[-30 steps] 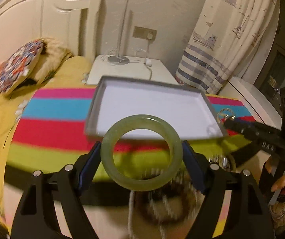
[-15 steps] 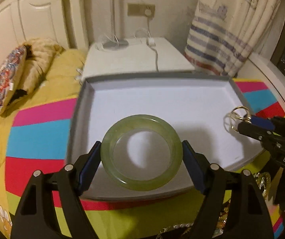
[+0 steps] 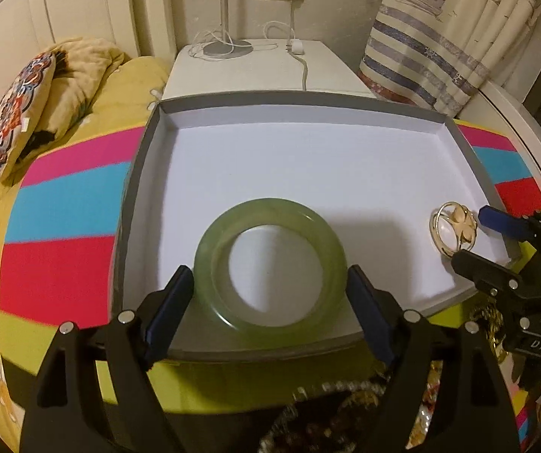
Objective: Organize jewelry
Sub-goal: 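Carry the bangle and ring into the gray tray and open both grippers, then withdraw both grippers from the tray back toward the jewelry pile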
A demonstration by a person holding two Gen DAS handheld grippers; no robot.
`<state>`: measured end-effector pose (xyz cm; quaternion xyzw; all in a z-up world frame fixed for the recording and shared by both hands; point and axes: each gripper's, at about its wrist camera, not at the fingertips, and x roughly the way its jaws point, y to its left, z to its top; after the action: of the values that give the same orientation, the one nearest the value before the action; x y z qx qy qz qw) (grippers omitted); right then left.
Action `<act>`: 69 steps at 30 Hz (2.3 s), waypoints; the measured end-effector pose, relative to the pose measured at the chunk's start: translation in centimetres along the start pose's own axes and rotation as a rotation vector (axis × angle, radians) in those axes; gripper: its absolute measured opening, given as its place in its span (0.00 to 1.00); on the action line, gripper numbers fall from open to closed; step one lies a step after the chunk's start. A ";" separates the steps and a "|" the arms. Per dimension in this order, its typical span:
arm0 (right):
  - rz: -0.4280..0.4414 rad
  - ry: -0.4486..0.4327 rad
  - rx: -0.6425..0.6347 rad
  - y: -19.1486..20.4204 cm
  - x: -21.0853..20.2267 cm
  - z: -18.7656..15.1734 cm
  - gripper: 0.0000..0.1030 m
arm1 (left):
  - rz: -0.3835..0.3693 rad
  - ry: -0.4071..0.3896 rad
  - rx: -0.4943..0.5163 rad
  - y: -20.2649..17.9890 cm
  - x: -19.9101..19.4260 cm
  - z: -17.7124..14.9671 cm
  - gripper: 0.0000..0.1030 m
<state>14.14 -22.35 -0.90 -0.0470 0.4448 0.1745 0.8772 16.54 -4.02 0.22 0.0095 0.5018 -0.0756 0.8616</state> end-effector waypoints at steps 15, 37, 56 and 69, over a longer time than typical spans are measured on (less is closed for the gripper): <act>-0.001 -0.032 -0.027 3.2 -7.9 -11.3 0.66 | 0.023 -0.038 -0.042 -4.9 -7.2 -13.2 0.81; 0.018 -0.287 -0.011 3.3 -21.9 -22.9 0.83 | -0.035 -0.410 -0.064 -6.9 -20.7 -28.5 0.98; 0.013 -0.063 -0.040 3.8 -17.9 -27.5 0.83 | -0.001 -0.424 -0.107 -4.3 -23.2 -38.7 0.98; -0.018 -0.079 -0.101 5.2 -17.8 -27.8 0.59 | -0.067 -0.382 -0.006 -7.4 -21.6 -39.6 0.98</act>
<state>-18.62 -28.86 -3.02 -0.0883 0.4002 0.1906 0.8920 -29.14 -5.06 -0.26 -0.0244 0.3292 -0.1032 0.9383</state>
